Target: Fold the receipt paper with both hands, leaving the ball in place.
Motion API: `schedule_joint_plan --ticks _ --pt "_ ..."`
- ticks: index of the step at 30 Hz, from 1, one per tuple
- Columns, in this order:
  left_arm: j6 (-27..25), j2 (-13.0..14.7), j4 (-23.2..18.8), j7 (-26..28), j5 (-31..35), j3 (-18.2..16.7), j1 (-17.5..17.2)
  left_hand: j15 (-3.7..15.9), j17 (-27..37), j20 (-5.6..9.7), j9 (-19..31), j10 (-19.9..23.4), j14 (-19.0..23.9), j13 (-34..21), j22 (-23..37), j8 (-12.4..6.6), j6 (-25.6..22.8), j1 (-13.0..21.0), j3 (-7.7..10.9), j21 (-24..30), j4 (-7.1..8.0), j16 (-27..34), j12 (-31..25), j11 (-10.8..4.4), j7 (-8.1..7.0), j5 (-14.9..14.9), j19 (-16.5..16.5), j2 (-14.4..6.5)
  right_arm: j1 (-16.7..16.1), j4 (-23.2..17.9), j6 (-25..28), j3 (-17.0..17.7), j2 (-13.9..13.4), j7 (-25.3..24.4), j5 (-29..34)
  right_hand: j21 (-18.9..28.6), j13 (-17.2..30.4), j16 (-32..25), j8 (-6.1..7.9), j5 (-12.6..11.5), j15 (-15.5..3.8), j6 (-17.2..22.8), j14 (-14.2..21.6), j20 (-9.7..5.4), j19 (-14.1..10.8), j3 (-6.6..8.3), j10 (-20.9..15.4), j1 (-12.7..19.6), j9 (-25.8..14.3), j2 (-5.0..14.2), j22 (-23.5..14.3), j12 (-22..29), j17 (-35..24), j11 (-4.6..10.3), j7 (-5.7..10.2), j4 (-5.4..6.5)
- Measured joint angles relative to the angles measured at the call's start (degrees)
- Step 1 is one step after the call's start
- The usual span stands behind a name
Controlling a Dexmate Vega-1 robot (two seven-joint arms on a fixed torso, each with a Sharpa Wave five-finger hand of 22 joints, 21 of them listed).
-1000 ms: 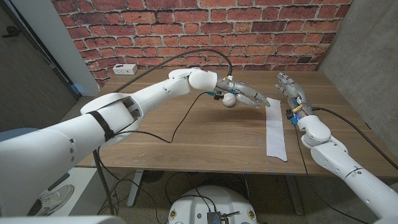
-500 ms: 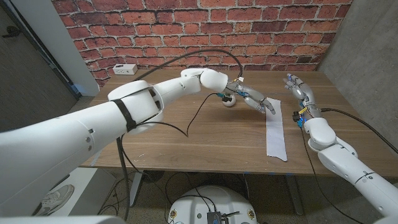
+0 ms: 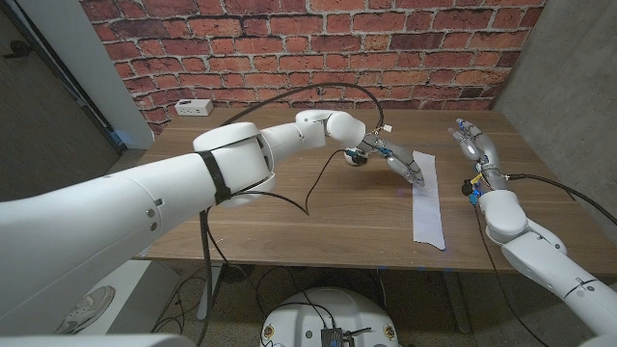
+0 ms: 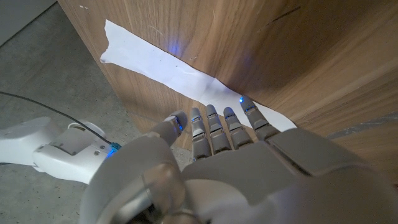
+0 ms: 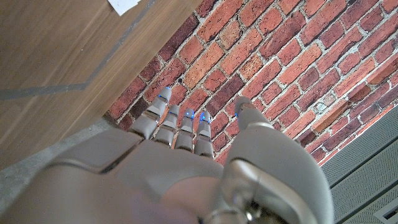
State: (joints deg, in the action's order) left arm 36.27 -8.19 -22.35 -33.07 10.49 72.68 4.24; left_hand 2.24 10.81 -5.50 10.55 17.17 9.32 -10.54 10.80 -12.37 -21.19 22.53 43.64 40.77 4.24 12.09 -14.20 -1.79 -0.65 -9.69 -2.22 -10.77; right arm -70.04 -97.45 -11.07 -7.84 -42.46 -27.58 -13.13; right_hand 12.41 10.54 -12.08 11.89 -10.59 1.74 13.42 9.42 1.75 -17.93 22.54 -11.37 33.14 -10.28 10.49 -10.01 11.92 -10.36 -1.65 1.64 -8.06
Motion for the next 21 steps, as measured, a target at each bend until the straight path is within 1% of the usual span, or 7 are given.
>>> schedule_joint_plan --ticks 5,7,9,12,14,17,21 --pt "-5.84 -0.58 -0.56 -2.90 -3.89 -0.35 -1.10 -0.77 -0.25 -1.15 0.00 2.19 0.34 0.00 0.00 0.00 -2.19 -3.77 -2.13 -0.36 3.78 0.00 0.00 0.40 1.00 -0.06 -1.19 0.72 -1.20 -1.25 0.90 0.92 0.00 -0.83 0.53 0.00 0.00 0.00 0.00 0.00 0.00 0.00 0.00 0.00 0.00 0.00 0.00 0.00 0.00 0.00 0.00 0.00 -0.20 0.00 0.00 0.00" --pt "-7.66 -0.69 -1.04 -4.01 -5.38 -0.87 -1.57 -0.59 -0.73 -0.86 -0.01 3.71 0.86 0.00 0.00 0.00 -3.89 -4.36 -2.07 -0.65 3.85 -0.36 -0.22 0.49 1.36 -0.43 -1.53 0.59 -1.55 -1.65 1.12 1.17 0.00 -1.00 0.61 0.00 0.00 0.00 0.00 0.00 0.00 0.00 0.00 0.00 0.00 0.00 0.00 0.00 0.00 0.00 0.00 0.00 -0.20 0.00 0.00 0.00" --pt "-9.33 -0.83 -1.44 -5.22 -6.69 -1.35 -2.02 -0.17 -1.14 -0.67 -0.06 5.65 2.11 0.04 -0.12 0.00 -6.63 -2.46 0.49 -0.83 0.10 -0.88 -0.22 0.72 1.70 -1.20 -1.71 0.20 -1.86 -1.98 1.34 1.44 0.07 -1.15 0.67 0.00 0.00 0.00 0.00 0.00 0.00 0.00 0.00 0.00 0.00 0.05 0.00 0.00 0.00 0.00 0.00 0.00 -0.20 0.00 0.00 0.05" --pt "-11.09 -1.00 -1.83 -6.70 -8.12 -1.64 -2.41 -0.04 -1.23 0.00 -0.14 7.35 4.07 0.08 -0.16 0.22 -10.95 5.59 5.77 -1.22 -9.12 -0.94 0.63 0.68 2.20 -3.69 -1.04 -0.87 -2.29 -2.40 1.55 1.77 0.24 -1.22 0.71 0.00 0.00 0.00 0.00 0.00 0.00 -0.01 0.00 0.00 0.00 0.24 0.01 0.00 0.00 0.00 0.00 0.00 -0.20 0.00 0.00 0.24" --pt "-11.63 -1.11 -2.06 -7.55 -8.58 -1.64 -2.51 0.05 -1.23 0.29 -0.04 7.91 4.52 0.00 -0.15 0.39 -13.03 10.21 8.26 -1.22 -12.64 -0.94 0.90 0.21 2.15 -4.94 -0.75 -1.24 -2.57 -2.69 1.61 1.97 0.41 -1.22 0.73 0.00 0.00 0.00 0.00 0.00 0.00 0.00 0.00 -0.02 -0.02 0.24 0.01 0.00 0.00 0.00 0.00 0.00 -0.32 0.00 0.00 0.24" --pt "-11.17 -1.77 -1.65 -7.64 -8.10 -0.71 -2.27 0.22 -1.09 0.29 0.00 8.74 4.71 -0.01 -0.15 0.81 -14.14 14.57 9.95 -1.18 -14.09 -0.94 0.90 -0.62 1.70 -5.59 -0.75 -1.68 -2.87 -2.86 1.62 2.20 0.64 -1.22 0.73 0.00 -0.01 0.00 0.00 0.00 0.00 -0.01 -0.01 -0.32 -0.32 0.14 0.01 0.00 0.01 0.00 0.01 -0.27 -0.46 0.00 0.00 0.35" --pt "-8.12 -2.47 -0.61 -6.72 -5.70 1.41 -1.12 -0.04 -0.79 0.29 0.10 8.23 4.33 -0.28 0.18 1.36 -13.45 18.47 10.50 -0.55 -13.12 -0.94 1.35 -2.72 -0.20 -4.45 -0.75 -1.95 -3.32 -2.99 1.46 2.53 1.00 -1.06 0.54 0.00 -0.01 0.00 -0.08 0.00 0.00 -0.01 -0.01 -0.32 -0.32 0.02 0.01 0.00 0.00 0.00 0.01 -0.27 -0.46 0.00 0.00 0.93"
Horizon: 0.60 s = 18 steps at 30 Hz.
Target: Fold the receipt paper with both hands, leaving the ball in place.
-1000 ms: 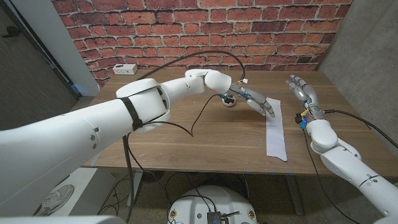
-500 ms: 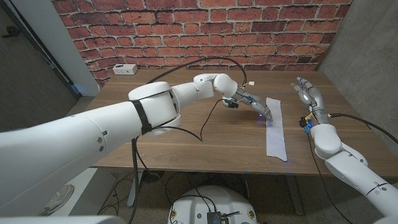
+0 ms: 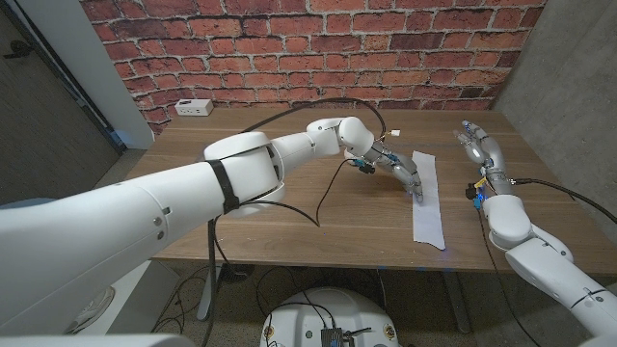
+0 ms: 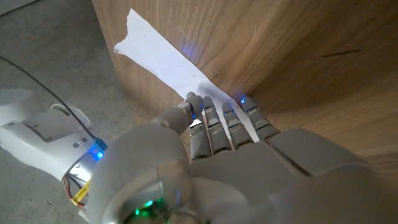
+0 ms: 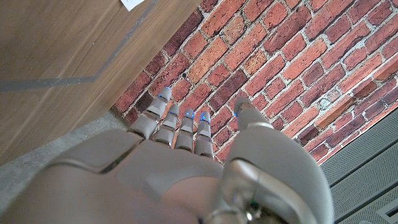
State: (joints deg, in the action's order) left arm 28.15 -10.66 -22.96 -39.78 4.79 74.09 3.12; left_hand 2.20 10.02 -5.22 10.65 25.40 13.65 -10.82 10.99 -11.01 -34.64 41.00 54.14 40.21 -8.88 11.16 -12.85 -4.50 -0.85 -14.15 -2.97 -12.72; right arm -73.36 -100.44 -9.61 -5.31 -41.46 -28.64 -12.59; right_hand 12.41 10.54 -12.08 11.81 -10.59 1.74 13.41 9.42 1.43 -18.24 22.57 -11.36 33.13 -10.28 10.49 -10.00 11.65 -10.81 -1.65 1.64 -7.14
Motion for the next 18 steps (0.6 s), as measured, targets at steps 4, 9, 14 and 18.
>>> schedule_joint_plan --ticks 4,9,14,18 --pt "3.90 -0.39 0.52 2.22 3.24 1.90 0.91 0.06 0.44 -0.03 0.17 -1.73 -2.00 -0.01 0.36 0.71 2.56 3.59 -0.41 1.13 1.72 0.00 0.94 -2.31 -2.55 2.18 -0.03 -0.10 -0.52 -0.01 -0.38 0.38 0.36 0.18 -0.33 0.00 0.00 -0.22 -0.17 0.00 0.00 0.00 0.00 0.00 0.00 -0.01 0.00 0.00 0.00 0.00 0.00 0.00 -0.27 0.00 0.00 0.43" --pt "10.18 -0.65 0.74 7.65 9.44 6.35 2.77 0.01 0.99 -0.41 0.17 -6.78 -4.64 -0.01 0.63 1.31 9.24 7.66 -1.61 2.83 5.38 0.00 2.03 -4.85 -6.07 4.00 -0.85 -0.12 -1.25 -0.01 -1.24 0.98 0.82 0.54 -1.06 0.00 -0.01 -0.21 -0.16 0.00 0.00 0.00 0.00 0.00 0.00 -0.07 0.00 -0.34 0.00 0.34 0.00 0.00 -0.27 0.00 0.00 0.94" --pt "15.40 -0.50 0.03 14.84 16.59 9.97 4.09 -0.11 1.08 -0.63 0.17 -10.09 -5.99 0.00 0.67 1.31 13.85 9.15 -2.61 3.71 7.15 0.00 2.28 -6.58 -7.67 4.00 -1.11 -0.04 -1.94 0.19 -2.01 1.62 1.24 0.85 -1.77 0.00 -0.01 -0.21 -0.16 0.00 0.00 0.00 0.00 0.00 0.01 -0.31 0.00 -0.47 0.01 0.47 0.00 -0.15 -0.54 0.00 0.00 1.18" --pt "17.69 0.80 -2.22 21.32 23.19 12.29 4.93 0.02 1.08 -0.60 0.17 -9.66 -7.06 0.00 0.73 0.55 13.28 10.39 -3.08 4.16 7.62 0.00 1.60 -7.32 -8.67 4.00 -1.88 0.26 -2.34 0.47 -2.58 2.04 1.62 1.13 -2.27 0.00 -0.01 -0.21 -0.38 0.00 0.00 0.00 0.00 -0.02 0.02 -0.10 0.00 -0.47 -0.04 0.47 0.01 -0.22 -0.54 0.00 0.00 1.39"
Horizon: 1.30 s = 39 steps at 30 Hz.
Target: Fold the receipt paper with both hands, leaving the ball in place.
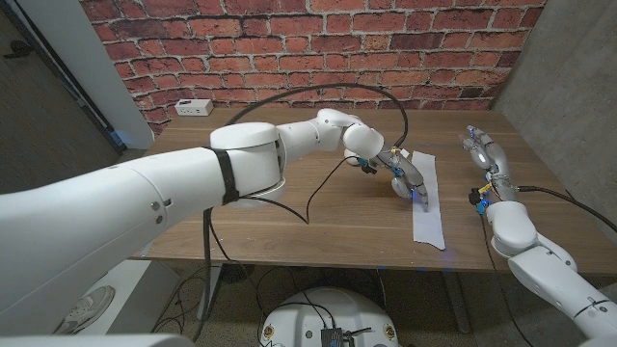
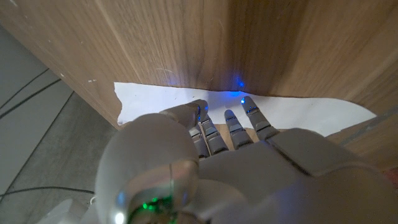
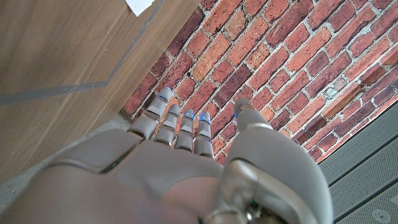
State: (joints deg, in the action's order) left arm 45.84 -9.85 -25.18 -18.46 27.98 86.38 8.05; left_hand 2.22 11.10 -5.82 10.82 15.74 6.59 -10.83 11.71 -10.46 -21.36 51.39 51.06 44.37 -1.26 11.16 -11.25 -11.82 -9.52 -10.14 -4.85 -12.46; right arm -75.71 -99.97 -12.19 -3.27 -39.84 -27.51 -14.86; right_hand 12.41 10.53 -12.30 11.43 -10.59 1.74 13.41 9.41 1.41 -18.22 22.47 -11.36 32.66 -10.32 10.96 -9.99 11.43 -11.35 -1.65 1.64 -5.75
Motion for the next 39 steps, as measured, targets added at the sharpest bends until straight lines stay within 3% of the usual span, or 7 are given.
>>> schedule_joint_plan --ticks 3,9,11,14,21,25,39 --pt "-0.27 0.00 0.00 1.93 3.47 0.00 0.00 0.05 -0.11 0.05 -0.25 3.19 -0.38 0.06 0.00 -0.89 -3.36 2.55 -0.17 0.73 -0.69 0.00 -1.00 -0.48 -0.73 0.00 -0.97 -0.03 -0.11 0.17 0.00 0.18 0.20 0.00 0.00 0.00 0.00 -0.22 0.00 0.00 0.00 0.00 0.00 -0.20 0.20 -0.17 0.00 -0.43 -0.24 0.18 0.00 0.00 0.00 0.00 0.00 0.16" --pt "-3.51 3.42 -4.28 3.36 9.76 0.70 0.04 -0.06 -0.46 0.21 -0.38 12.37 1.69 0.07 -0.01 -2.94 -11.55 10.63 -0.88 3.20 -5.70 0.91 -3.40 -0.48 -2.56 0.00 -3.51 0.23 -0.11 0.47 -0.90 0.32 0.55 0.76 -0.63 0.00 0.00 -0.22 0.00 0.00 0.32 0.00 0.31 -0.19 0.20 -0.17 0.00 -0.95 -0.24 0.00 0.00 0.00 -0.25 0.00 0.00 0.63" --pt "-5.11 9.84 -15.92 2.77 11.91 -0.33 -1.18 -0.05 -0.45 0.25 -0.38 15.61 3.16 0.19 -0.21 -3.59 -13.90 13.16 -1.76 4.12 -6.69 1.15 -4.03 -0.53 -3.68 0.00 -4.00 0.31 -0.01 0.48 -0.91 0.32 0.58 0.85 -0.66 0.00 0.00 -0.22 0.00 0.00 0.31 0.00 0.31 -0.19 0.20 0.07 -0.01 -1.08 -0.23 0.13 0.00 0.00 -0.26 -0.01 0.00 0.87" --pt "-6.64 11.79 -20.49 2.01 13.93 -1.09 -1.76 -0.10 -0.45 0.29 -0.30 19.18 4.50 0.19 -0.27 -4.50 -17.50 15.38 -2.55 5.15 -7.49 1.37 -4.96 0.03 -4.18 0.00 -4.59 0.30 0.18 0.45 -0.89 0.16 0.58 0.98 -0.53 0.00 0.00 -0.33 0.00 0.00 0.43 0.00 0.53 -0.19 0.20 0.07 -0.31 -1.08 -0.19 0.13 0.00 0.01 -0.19 -0.31 0.00 0.87" --pt "-9.13 15.77 -29.76 0.85 18.59 -3.05 -3.65 0.11 -0.29 0.25 -0.29 20.36 6.12 -0.09 -0.27 -3.89 -21.41 17.39 -3.31 6.09 -7.76 1.78 -4.83 0.64 -1.23 0.00 -4.63 0.39 0.93 -1.84 1.52 -1.42 -1.24 0.80 2.05 0.83 0.28 -3.89 0.24 0.22 -2.57 3.71 9.14 0.76 -3.00 -0.25 -5.65 0.66 -0.07 -1.59 -0.56 0.91 -1.10 -0.91 0.00 -0.76" --pt "-9.43 17.77 -33.66 1.53 20.81 -4.42 -4.86 0.04 -0.03 -0.24 -0.03 18.99 6.82 -0.09 -0.26 -2.56 -24.34 18.46 -3.70 6.71 -7.76 2.00 -3.89 0.33 3.48 0.00 -4.68 0.35 2.14 -4.91 6.52 -3.27 -4.20 1.38 5.65 0.59 0.53 -3.24 0.24 0.22 -3.64 4.41 5.60 0.33 -1.69 -0.25 -5.09 1.68 -0.07 -2.58 -0.76 0.42 -2.24 -0.15 0.52 -2.20" --pt "-12.09 20.45 -38.70 3.69 25.47 -7.04 -7.51 0.03 0.51 -0.55 -0.38 16.21 7.45 -0.09 -0.53 -0.36 -22.03 19.42 -6.35 8.43 -6.54 2.22 -2.27 2.42 5.99 0.00 -4.36 0.46 12.60 -13.39 27.91 -15.26 -13.27 10.13 17.09 -0.23 0.82 -2.50 0.24 -0.57 -3.99 5.21 1.51 -1.00 1.46 -0.71 -4.40 3.62 -0.23 -1.98 -0.82 0.22 -3.97 0.98 1.77 -2.64"
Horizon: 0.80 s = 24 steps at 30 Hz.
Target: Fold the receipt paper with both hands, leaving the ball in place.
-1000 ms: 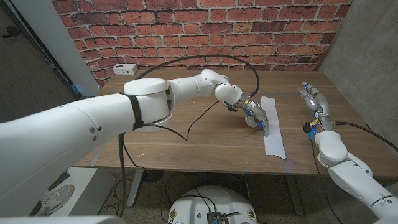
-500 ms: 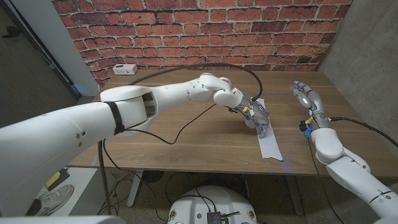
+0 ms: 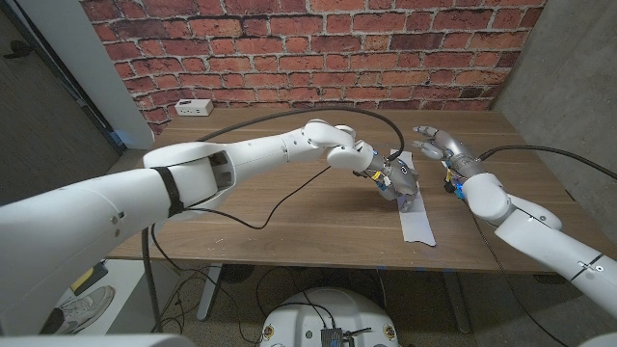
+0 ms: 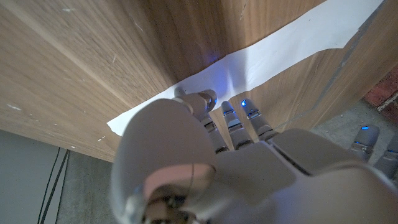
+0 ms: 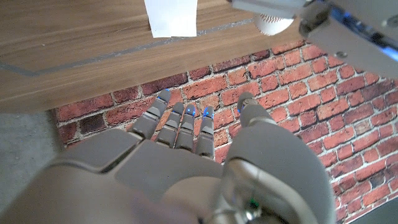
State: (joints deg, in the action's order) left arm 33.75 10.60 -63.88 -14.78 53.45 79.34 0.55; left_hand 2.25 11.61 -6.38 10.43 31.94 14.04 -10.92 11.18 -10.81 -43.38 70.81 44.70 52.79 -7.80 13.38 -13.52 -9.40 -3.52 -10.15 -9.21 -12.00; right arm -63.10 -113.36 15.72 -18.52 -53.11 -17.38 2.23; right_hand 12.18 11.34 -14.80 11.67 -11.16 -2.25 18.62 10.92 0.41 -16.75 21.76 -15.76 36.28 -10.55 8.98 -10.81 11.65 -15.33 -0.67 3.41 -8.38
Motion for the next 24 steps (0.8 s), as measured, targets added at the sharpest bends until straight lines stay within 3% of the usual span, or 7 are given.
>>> schedule_joint_plan --ticks 6,9,11,14,17,24 --pt "-1.03 1.28 -1.94 -0.40 0.33 -1.38 -1.46 0.20 0.00 0.00 0.07 0.18 0.21 0.00 0.00 0.01 0.00 0.00 -0.48 0.45 0.01 0.00 0.00 0.18 0.01 0.00 0.00 0.00 6.08 -1.31 9.57 -7.19 -0.66 3.20 9.35 0.00 0.26 -0.72 -0.24 -0.54 0.00 -0.31 0.00 -0.94 -0.14 0.24 -0.27 1.14 0.00 1.14 0.06 0.00 -1.05 1.14 1.12 0.24" --pt "-1.26 1.28 -1.94 -0.81 0.31 -1.38 -1.46 0.20 0.00 0.00 0.07 0.37 0.21 -0.01 0.00 -0.03 -0.33 0.00 -0.49 0.45 0.00 0.00 0.00 0.38 0.29 0.00 0.00 0.00 8.26 -1.27 9.57 -9.64 -0.48 3.20 9.35 0.00 0.26 -0.72 -0.65 -0.54 0.07 -0.62 -1.10 -1.25 0.17 0.45 0.79 1.36 0.00 1.36 0.16 -0.22 -1.60 2.12 1.43 0.45" --pt "-1.37 2.08 -2.97 -1.28 0.11 -2.19 -2.29 0.20 0.00 0.00 0.08 0.48 0.21 -0.01 0.01 -0.24 -0.67 0.00 -0.58 0.44 -0.10 0.00 0.00 0.48 0.37 0.00 0.00 0.00 10.33 -0.83 13.53 -11.92 -0.04 4.93 15.01 0.00 0.26 -0.72 -0.68 -0.54 0.09 -1.12 -1.13 -1.24 0.17 0.45 1.37 1.37 0.00 1.37 0.16 -0.44 -1.85 2.11 1.47 0.45" --pt "-1.39 2.08 -2.97 -1.83 -0.23 -2.19 -2.29 -0.02 -0.01 0.00 0.08 0.60 0.43 -0.01 0.01 -0.25 -0.78 0.00 -0.86 0.45 -0.05 0.00 0.00 0.36 0.45 0.00 0.00 0.00 12.14 -0.24 13.53 -13.83 0.49 4.93 15.01 0.00 0.26 -0.72 -0.68 -0.54 0.10 -1.35 -1.13 -1.24 0.17 0.54 1.47 1.77 0.00 1.77 0.16 -0.44 -2.09 2.20 1.31 0.54" --pt "-1.28 2.83 -3.90 -2.62 -0.71 -3.08 -2.92 -0.11 -0.01 0.01 0.11 0.79 0.52 -0.01 0.01 -0.25 -1.05 0.02 -0.94 0.85 0.02 0.00 0.00 0.17 0.38 0.00 0.00 0.02 14.48 0.62 16.80 -16.14 1.15 7.16 20.91 0.00 0.26 -1.16 -0.70 -0.98 0.09 -1.46 -1.75 -1.24 0.17 0.70 1.67 2.41 0.00 1.95 0.16 -0.44 -2.22 2.41 1.43 0.63" --pt "-0.28 3.59 -4.89 -4.70 -1.47 -3.76 -3.32 -0.11 -0.01 0.01 0.11 0.91 0.51 -0.01 -0.27 -0.25 -1.05 0.31 -1.16 0.89 -0.20 0.00 0.00 0.05 0.38 0.00 0.00 0.31 19.70 3.23 20.19 -21.36 2.99 11.61 27.27 0.01 0.53 -0.81 -0.90 -0.98 0.16 -3.30 -4.51 -1.64 0.58 0.98 4.27 4.16 0.01 1.60 0.16 -0.86 -2.82 2.96 2.03 0.36"
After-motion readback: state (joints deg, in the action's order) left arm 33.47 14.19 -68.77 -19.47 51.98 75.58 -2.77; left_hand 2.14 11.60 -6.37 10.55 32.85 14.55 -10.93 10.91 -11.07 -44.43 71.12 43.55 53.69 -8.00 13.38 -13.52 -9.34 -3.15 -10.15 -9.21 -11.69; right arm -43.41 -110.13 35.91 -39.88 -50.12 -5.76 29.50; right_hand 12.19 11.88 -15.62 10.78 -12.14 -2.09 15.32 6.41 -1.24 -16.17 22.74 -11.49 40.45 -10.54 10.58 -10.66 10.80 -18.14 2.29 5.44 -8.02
